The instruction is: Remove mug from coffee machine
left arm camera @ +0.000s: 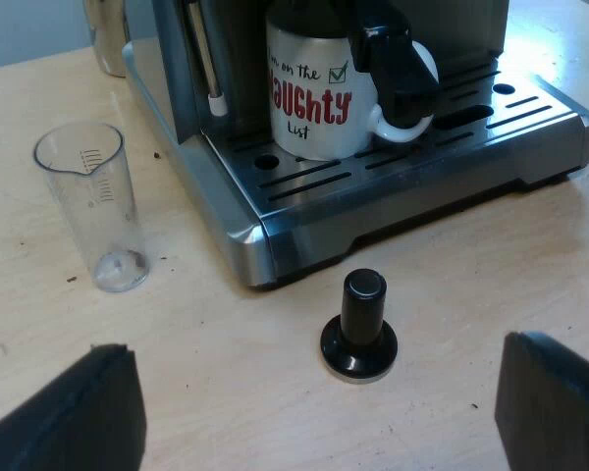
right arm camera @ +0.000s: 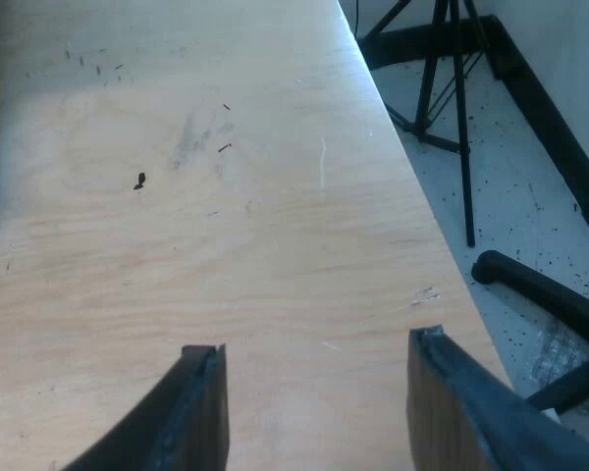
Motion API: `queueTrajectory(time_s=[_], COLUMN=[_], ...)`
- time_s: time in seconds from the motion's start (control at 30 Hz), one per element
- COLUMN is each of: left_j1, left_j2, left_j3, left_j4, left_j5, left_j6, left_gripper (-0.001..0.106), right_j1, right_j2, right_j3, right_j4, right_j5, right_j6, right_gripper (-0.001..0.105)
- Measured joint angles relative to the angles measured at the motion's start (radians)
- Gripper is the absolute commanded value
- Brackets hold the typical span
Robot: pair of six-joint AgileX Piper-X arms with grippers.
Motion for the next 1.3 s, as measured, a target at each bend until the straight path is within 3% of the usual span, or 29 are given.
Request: queueTrajectory(time_s=[0.33,0.53,0.87,0.9,1.0,1.3], left_j1=[0.000,0.000,0.000,0.000,-0.041,-0.159], left_j2=[0.000,0.000,0.009,0.013,0.078,0.201], left_j3=[0.000,0.000,-0.066,-0.071,-0.103,-0.125], left_j4=[0.000,-0.001,-0.004,-0.007,-0.078,-0.226], left_j5=[0.000,0.000,0.000,0.000,0.000,0.000], left_j6=[-0.002,-0.054,-0.078,-0.078,-0.080,-0.080], left_gripper=[0.087,0.087,0.087,0.087,0.087,0.087], right_j1=[0.000,0.000,0.000,0.000,0.006,0.126], right_j2=[0.000,0.000,0.038,0.121,0.188,0.326], right_j3=[0.000,-0.010,-0.119,-0.170,-0.208,-0.312], right_j4=[0.000,-0.051,-0.071,-0.076,-0.087,-0.135], right_j5=[0.000,-0.015,-0.164,-0.309,-0.434,-0.517], right_j6=[0.000,0.000,-0.051,-0.055,-0.054,-0.058], right_gripper=[0.044,0.044,0.044,0.044,0.044,0.044])
